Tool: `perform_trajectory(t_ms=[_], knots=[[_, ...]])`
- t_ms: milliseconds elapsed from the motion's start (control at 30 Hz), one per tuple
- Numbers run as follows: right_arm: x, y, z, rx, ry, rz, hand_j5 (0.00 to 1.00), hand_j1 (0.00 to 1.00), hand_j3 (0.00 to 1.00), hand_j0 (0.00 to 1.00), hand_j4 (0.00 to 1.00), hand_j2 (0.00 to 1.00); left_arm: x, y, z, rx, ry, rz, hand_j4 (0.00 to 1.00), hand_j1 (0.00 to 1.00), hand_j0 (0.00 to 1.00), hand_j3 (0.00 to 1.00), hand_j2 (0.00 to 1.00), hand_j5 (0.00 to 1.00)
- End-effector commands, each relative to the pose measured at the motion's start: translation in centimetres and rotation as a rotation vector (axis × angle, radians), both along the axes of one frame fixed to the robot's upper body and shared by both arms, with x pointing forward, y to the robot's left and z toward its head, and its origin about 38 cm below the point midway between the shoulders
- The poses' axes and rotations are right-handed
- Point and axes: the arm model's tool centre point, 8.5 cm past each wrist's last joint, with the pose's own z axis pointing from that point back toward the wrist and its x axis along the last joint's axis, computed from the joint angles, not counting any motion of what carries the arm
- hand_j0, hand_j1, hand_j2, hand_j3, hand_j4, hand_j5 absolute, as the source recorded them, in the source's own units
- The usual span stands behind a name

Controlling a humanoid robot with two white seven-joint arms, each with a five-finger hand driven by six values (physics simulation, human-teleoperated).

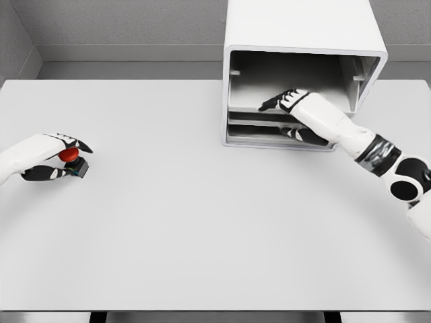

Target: Slide open multi-storey tabletop storage cabinets and put open load switch and slide close multi-storey tabletop storage cabinets

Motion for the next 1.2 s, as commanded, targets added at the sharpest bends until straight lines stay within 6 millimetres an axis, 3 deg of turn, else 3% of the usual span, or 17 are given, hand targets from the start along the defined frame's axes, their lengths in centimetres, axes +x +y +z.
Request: perform_trajectory(t_ms=[0,500,700,1167], knots=[[-0.2,-0.4,0.7,-0.004,-0.015,0.003,0.74,0.74,0.74,0.74,0.74,0.74,0.0,0.1,0.1,0.000,-0.001,0.004,0.56,0.56,0.56,0.56,0.56,0.56],[-2.1,-1.8,-0.1,-0.037,0.008,0.008,0.75,0.75,0.75,0.75,0.75,0.75,0.1,-0.3,1.0,-0.003,-0.030,-0.007,0.36,0.36,0.36,0.36,0.36,0.36],[-3.4,-2.5,0.4,-0.016,-0.008,-0.001,0.76,0.76,0.76,0.76,0.76,0.76,0.2,-0.1,1.4,-0.004,-0.039,-0.004,0.35,0.35,0.35,0.35,0.35,0.35],[-4.6,-3.0,0.2,-0.032,-0.001,0.004,0.76,0.76,0.76,0.76,0.76,0.76,-0.1,-1.7,4.7,-0.007,-0.141,-0.053,0.34,0.34,0.34,0.34,0.34,0.34]])
